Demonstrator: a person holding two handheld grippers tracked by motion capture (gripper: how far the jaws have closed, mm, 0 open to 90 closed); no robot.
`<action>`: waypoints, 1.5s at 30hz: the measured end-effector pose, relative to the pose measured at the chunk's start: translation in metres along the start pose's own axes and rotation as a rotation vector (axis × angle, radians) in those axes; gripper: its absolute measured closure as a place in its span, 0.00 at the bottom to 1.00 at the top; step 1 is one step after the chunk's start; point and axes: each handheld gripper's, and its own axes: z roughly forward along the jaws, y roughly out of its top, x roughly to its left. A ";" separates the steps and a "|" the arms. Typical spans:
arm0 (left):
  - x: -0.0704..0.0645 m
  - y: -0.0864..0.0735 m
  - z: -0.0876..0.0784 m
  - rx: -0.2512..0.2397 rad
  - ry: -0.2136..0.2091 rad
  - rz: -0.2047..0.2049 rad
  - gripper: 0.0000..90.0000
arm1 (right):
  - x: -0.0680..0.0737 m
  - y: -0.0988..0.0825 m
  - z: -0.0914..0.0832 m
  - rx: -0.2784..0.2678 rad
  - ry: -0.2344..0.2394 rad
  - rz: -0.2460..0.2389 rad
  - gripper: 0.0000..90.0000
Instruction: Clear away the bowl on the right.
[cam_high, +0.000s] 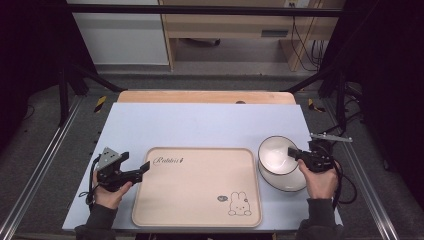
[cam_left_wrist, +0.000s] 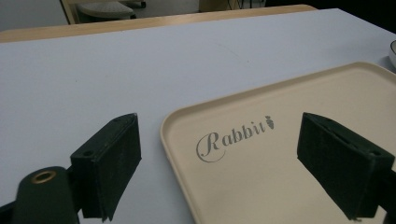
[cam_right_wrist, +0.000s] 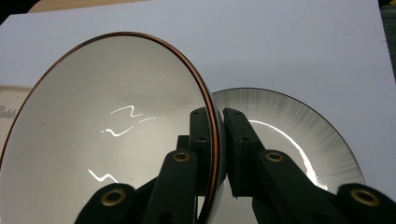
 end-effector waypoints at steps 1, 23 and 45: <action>0.000 0.000 0.000 0.000 0.000 0.001 0.14 | 0.002 0.000 0.000 0.003 0.002 0.003 0.91; 0.005 0.002 -0.006 -0.010 0.009 -0.008 0.14 | 0.026 0.005 0.000 -0.012 0.045 -0.041 0.91; 0.004 0.001 -0.007 -0.009 -0.016 0.006 0.12 | 0.078 0.021 0.017 -0.011 0.118 -0.115 0.91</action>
